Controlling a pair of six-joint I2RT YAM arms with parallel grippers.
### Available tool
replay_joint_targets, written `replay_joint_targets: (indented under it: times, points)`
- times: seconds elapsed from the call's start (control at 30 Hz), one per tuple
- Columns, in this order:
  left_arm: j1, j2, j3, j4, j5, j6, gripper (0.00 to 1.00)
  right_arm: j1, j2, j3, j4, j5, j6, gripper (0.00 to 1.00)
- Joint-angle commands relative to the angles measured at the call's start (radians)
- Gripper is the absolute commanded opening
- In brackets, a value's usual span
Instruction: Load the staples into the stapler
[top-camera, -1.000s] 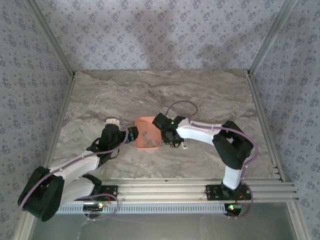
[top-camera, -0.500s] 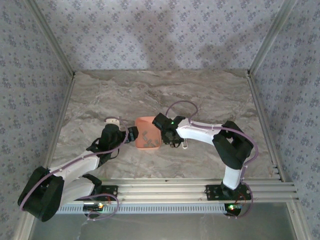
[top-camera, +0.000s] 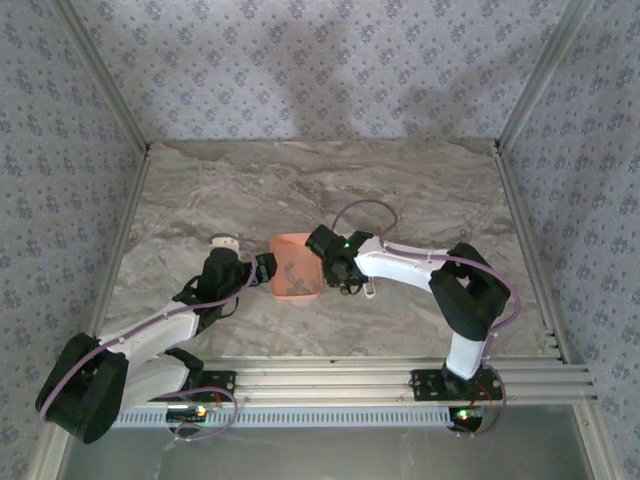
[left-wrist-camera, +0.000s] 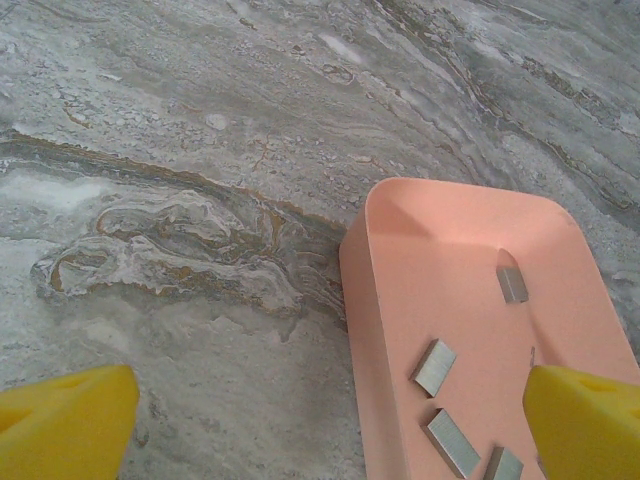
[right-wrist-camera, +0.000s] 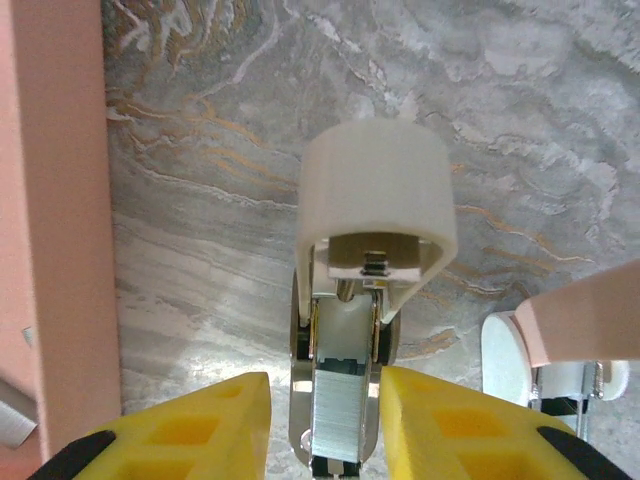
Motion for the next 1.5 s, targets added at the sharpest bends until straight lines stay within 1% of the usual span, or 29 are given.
replay_joint_targets:
  times: [0.0, 0.17, 0.27, 0.4, 0.67, 1.03, 1.27, 1.47]
  points:
    - [0.006, -0.019, 0.006, -0.006, 0.005, 0.012, 0.98, 0.001, -0.060, -0.014, 0.001, 0.027, 0.017, 0.35]
    - [0.006, -0.018, 0.010, -0.008, 0.006, 0.013, 0.99, -0.018, -0.099, -0.061, 0.030, -0.012, 0.023, 0.30]
    - [0.007, -0.016, 0.012, -0.009, 0.007, 0.014, 0.98, -0.034, -0.103, -0.087, 0.079, -0.048, 0.035, 0.29]
    - [0.006, -0.014, 0.015, -0.009, 0.008, 0.012, 0.98, -0.047, -0.088, -0.100, 0.090, -0.079, 0.041, 0.28]
    - [0.006, -0.011, 0.019, -0.014, 0.009, 0.013, 0.99, -0.059, -0.069, -0.114, 0.107, -0.106, 0.048, 0.26]
    - [0.006, -0.007, 0.021, -0.013, 0.010, 0.013, 0.98, -0.068, -0.050, -0.119, 0.119, -0.135, 0.054, 0.25]
    - [0.006, -0.004, 0.023, -0.011, 0.010, 0.013, 0.99, -0.069, -0.051, -0.124, 0.125, -0.142, 0.054, 0.21]
    - [0.007, -0.003, 0.022, -0.010, 0.010, 0.013, 0.98, -0.073, -0.053, -0.130, 0.131, -0.148, 0.059, 0.20]
